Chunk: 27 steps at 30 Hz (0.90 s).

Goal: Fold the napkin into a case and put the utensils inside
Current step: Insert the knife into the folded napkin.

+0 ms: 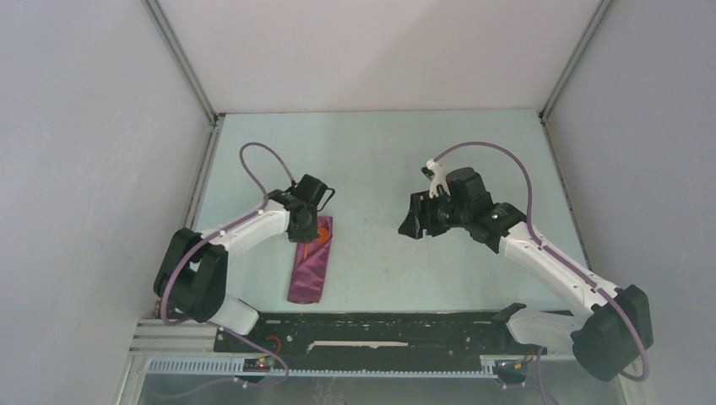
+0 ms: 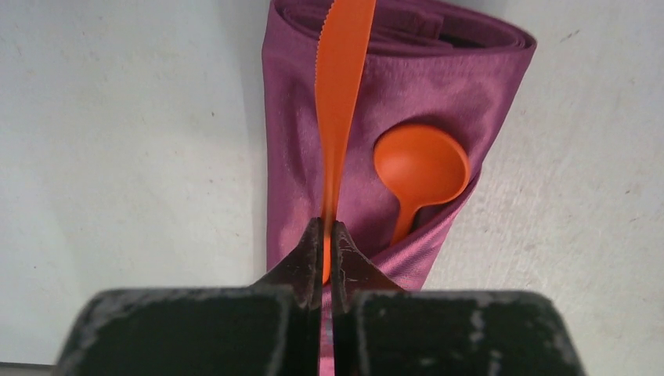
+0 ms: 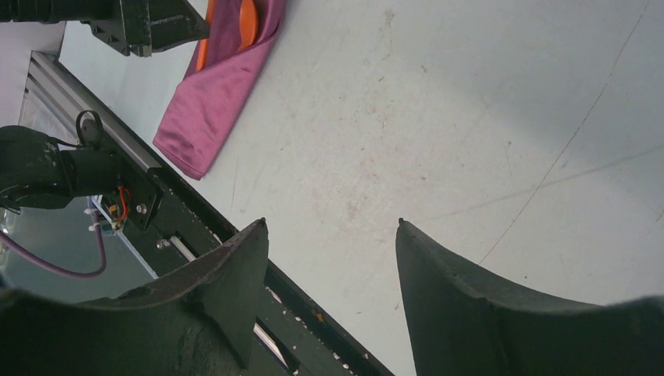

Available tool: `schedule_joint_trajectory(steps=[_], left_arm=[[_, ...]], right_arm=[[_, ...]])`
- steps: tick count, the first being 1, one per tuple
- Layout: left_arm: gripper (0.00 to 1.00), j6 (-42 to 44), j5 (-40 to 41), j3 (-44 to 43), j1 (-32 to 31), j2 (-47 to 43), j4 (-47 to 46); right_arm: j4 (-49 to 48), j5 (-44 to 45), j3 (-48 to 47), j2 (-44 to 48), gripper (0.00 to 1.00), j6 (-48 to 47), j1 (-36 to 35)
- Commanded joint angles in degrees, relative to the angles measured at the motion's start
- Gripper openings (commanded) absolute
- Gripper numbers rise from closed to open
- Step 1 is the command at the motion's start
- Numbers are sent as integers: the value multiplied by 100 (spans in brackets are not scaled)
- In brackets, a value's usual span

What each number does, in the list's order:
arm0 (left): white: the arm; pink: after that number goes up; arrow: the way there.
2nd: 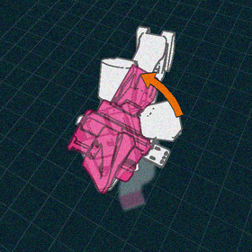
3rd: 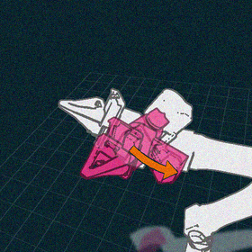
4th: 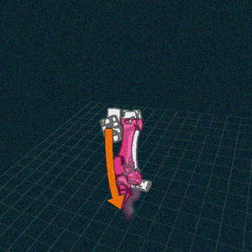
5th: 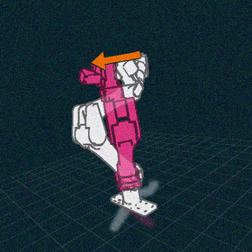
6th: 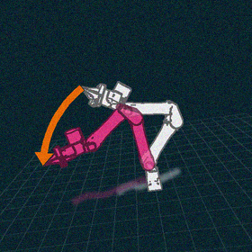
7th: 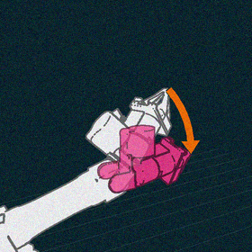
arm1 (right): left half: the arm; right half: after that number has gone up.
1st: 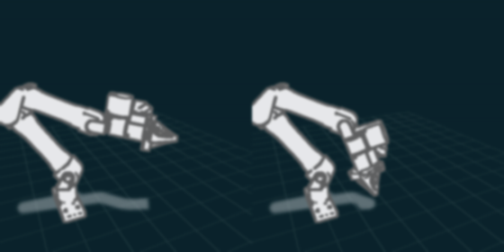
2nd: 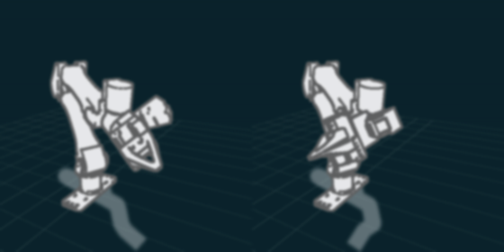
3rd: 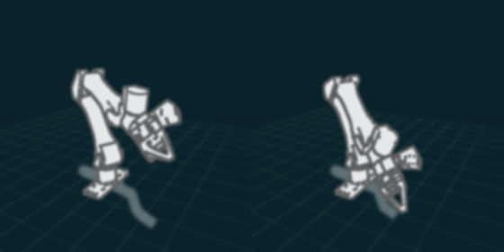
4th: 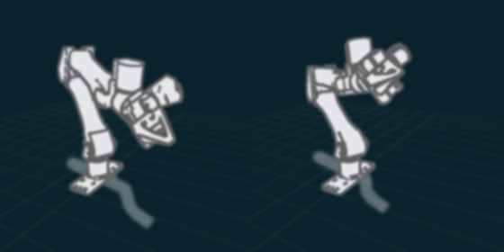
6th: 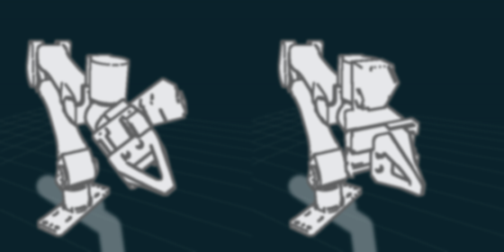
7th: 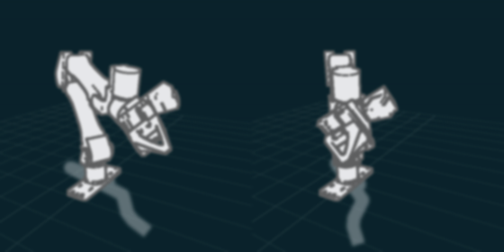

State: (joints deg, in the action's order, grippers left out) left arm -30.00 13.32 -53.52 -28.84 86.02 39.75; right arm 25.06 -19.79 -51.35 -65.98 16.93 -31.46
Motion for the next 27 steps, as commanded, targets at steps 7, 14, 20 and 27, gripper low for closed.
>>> schedule_joint_trajectory(steps=[7, 14, 20, 27], left_arm=[[0, -366, -132, 546, -313, -629, -61], [0, -493, -155, 801, -381, -822, -41], [0, -497, -173, 843, -407, -780, -113], [1, -543, -127, 791, -407, -910, -45]], right_arm=[[-98, -42, 57, 9, 69, 3, 35], [-94, -7, 90, 32, 70, 35, 43], [-82, -25, 99, 40, 70, 14, 46], [-56, -16, 132, 76, 70, 13, 46]])
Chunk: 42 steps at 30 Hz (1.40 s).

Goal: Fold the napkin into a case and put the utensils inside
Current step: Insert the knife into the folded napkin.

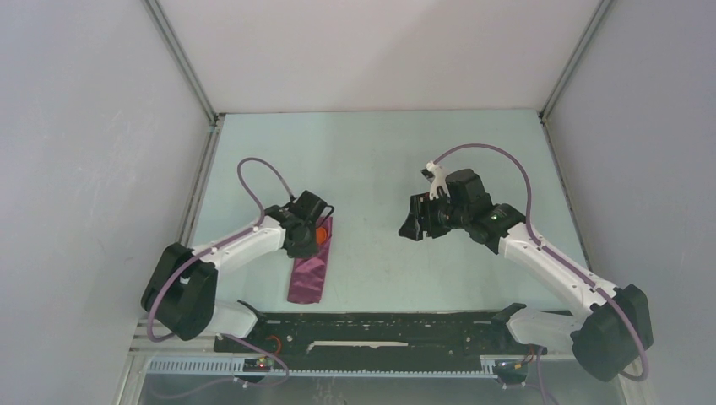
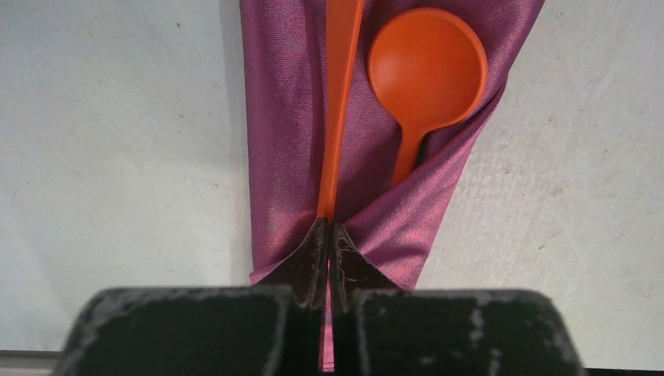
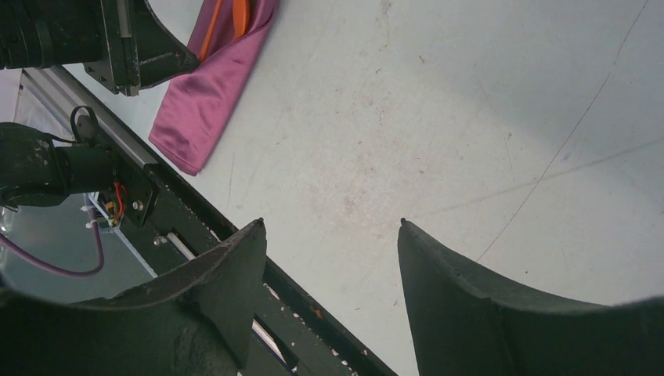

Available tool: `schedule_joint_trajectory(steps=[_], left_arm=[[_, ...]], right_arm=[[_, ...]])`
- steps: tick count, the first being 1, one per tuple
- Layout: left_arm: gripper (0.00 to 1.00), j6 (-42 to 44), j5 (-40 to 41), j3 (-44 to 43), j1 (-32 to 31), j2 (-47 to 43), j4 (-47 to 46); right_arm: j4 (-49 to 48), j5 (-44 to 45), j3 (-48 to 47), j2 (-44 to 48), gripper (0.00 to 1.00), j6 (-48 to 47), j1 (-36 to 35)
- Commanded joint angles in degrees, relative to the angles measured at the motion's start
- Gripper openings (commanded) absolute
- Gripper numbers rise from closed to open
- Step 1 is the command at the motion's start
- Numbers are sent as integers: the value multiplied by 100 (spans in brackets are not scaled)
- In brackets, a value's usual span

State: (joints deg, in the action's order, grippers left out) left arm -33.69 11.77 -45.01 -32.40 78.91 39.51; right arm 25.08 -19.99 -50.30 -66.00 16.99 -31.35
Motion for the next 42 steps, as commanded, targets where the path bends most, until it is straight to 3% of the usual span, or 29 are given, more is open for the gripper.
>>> schedule_joint_trajectory(steps=[1, 5, 12, 27, 33, 42], left_arm=[[5, -188, 58, -98, -54, -179, 27], [24, -121, 213, -376, -42, 24, 64], [30, 58, 266, -970, 135, 716, 76], [28, 221, 444, -1187, 174, 1258, 19], [14, 205, 453, -1212, 173, 1217, 86], [11, 99, 452, -868, 170, 746, 239]], right_arm=[[-57, -4, 29, 78, 70, 8, 35], [-63, -22, 32, 78, 70, 3, 34], [-4, -14, 29, 128, 70, -20, 35], [-19, -84, 30, 118, 69, -53, 46], [-13, -98, 34, 113, 69, -62, 53], [-115, -172, 29, 17, 69, -25, 59]])
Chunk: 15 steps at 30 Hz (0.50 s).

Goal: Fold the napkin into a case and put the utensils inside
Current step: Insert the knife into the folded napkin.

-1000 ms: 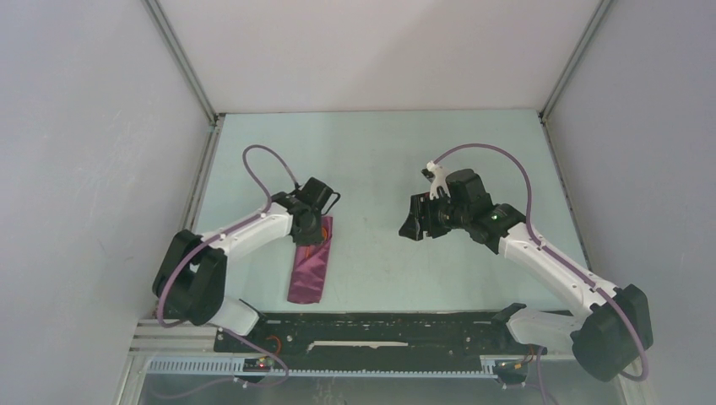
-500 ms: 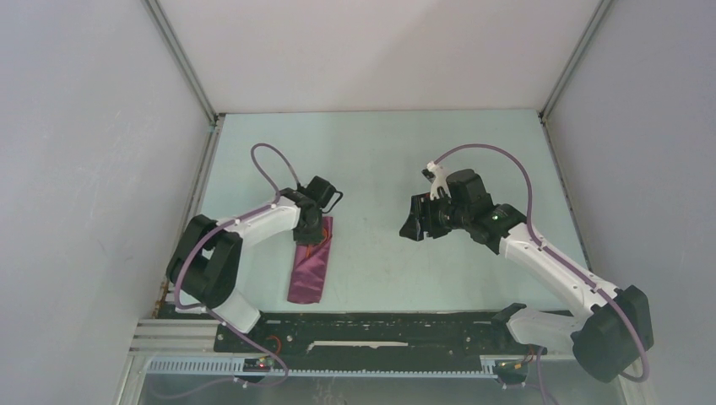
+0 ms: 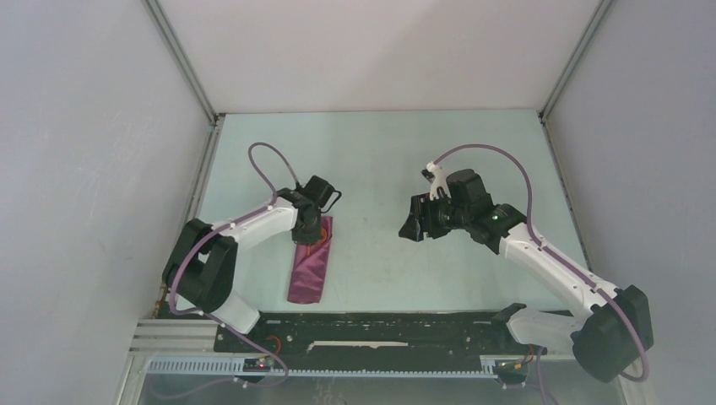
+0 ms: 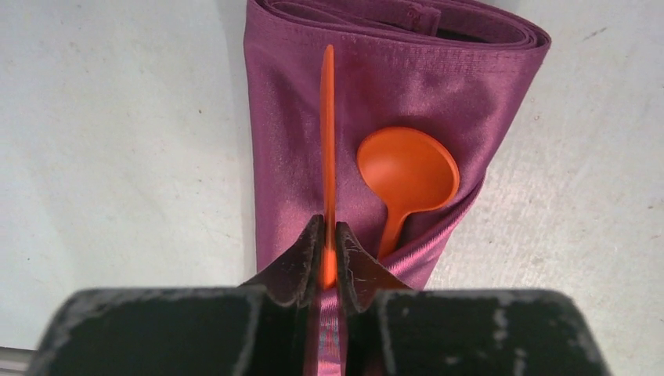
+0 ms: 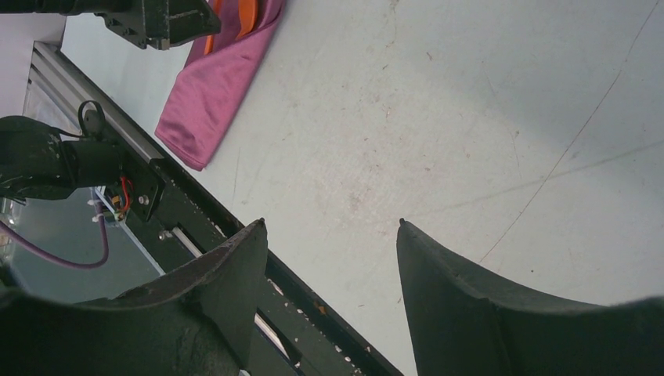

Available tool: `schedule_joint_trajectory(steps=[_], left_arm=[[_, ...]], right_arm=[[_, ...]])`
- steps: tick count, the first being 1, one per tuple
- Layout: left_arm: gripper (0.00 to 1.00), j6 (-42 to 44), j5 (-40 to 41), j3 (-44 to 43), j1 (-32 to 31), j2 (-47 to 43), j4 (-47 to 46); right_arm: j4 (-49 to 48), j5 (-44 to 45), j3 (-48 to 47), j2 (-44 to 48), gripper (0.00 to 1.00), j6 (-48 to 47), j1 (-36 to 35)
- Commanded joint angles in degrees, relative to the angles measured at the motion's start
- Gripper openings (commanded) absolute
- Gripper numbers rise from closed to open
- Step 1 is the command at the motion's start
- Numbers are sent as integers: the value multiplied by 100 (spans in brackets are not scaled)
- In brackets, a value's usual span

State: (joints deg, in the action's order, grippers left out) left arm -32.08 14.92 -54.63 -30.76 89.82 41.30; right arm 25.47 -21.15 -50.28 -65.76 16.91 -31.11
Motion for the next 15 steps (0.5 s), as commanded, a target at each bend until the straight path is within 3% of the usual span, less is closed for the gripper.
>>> schedule_joint_trajectory(steps=[1, 10, 15], left_arm=[[11, -75, 107, 116, 6, -350, 58], [12, -73, -26, 275, -35, -355, 2], [30, 88, 285, 98, -33, -671, 237]], right_arm=[[-170, -61, 34, -3, 69, -27, 35], [-158, -47, 27, 27, 69, 7, 42], [-116, -35, 8, 160, 73, 127, 140]])
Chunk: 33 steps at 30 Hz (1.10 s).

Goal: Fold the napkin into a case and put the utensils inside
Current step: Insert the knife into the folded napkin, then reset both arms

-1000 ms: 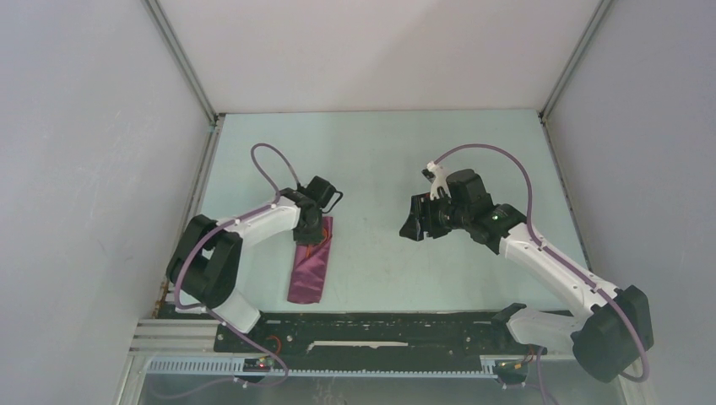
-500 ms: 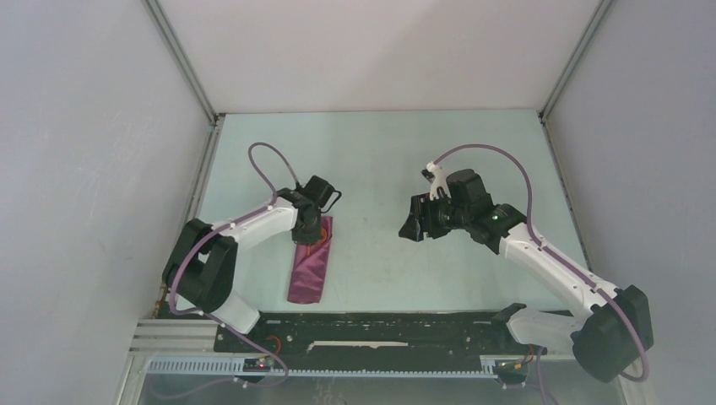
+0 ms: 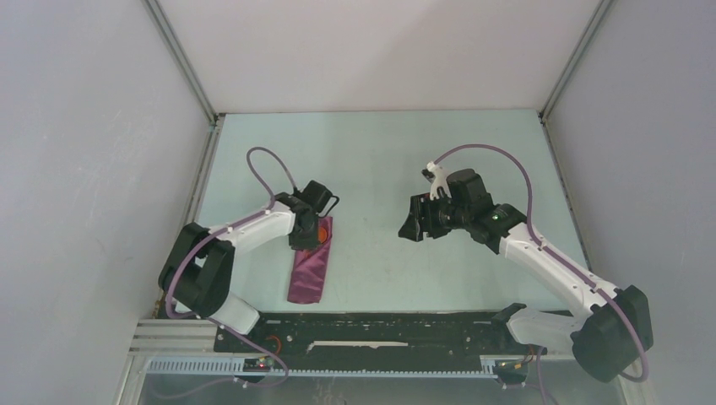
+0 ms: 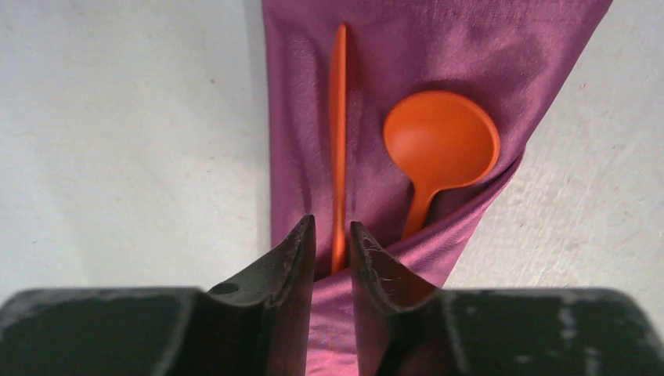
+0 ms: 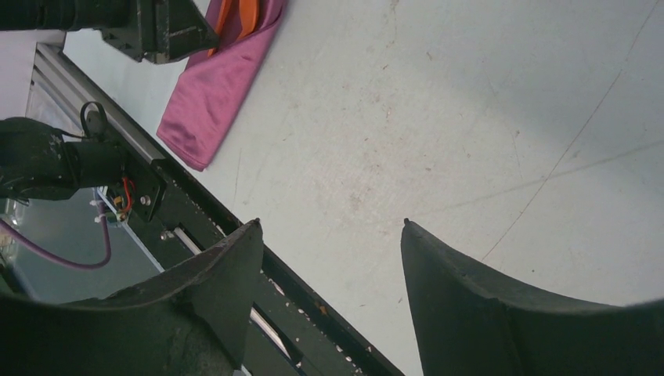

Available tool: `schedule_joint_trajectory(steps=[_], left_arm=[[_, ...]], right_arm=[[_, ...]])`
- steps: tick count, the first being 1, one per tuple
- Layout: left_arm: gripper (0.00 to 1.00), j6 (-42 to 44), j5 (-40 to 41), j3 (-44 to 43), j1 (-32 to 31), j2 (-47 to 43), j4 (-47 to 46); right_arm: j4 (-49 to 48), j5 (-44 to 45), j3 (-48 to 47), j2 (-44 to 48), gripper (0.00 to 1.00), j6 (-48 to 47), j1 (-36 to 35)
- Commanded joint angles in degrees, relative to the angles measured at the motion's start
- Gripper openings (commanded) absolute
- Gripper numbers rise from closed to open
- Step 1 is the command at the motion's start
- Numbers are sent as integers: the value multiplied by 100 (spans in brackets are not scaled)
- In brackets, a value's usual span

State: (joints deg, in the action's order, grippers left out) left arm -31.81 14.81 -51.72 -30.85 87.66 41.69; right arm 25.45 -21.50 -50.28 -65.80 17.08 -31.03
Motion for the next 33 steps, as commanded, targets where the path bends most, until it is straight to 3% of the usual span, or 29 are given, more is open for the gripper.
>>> schedule_joint_trajectory(steps=[1, 2, 3, 10, 15, 21, 26, 33], left_arm=[[33, 99, 386, -293, -19, -565, 317], [36, 126, 449, -406, -18, -698, 442], [39, 167, 463, -545, -4, -837, 579], [55, 467, -86, -2427, -6, -2010, 1145], [72, 1185, -846, -3587, -9, -3056, 298], [81, 1954, -1207, -4117, -7, -3946, -981], [82, 2380, -1281, -4357, -6, -4331, -1153], [82, 2597, -1393, -4281, -8, -4785, -1295]], right_arm=[[-21, -15, -40, 239, 77, 133, 190], [98, -28, -126, 308, 95, 145, 263], [297, -25, -250, 392, 99, 130, 328], [2202, 1099, -2048, 1218, 100, -360, 478], [3140, 2761, -3693, 1382, 100, -692, 505], [3120, 3562, -4836, 1751, 100, -1209, 512], [3028, 3847, -5582, 1933, 100, -1452, 510], [2805, 3831, -5887, 2293, 100, -1509, 523]])
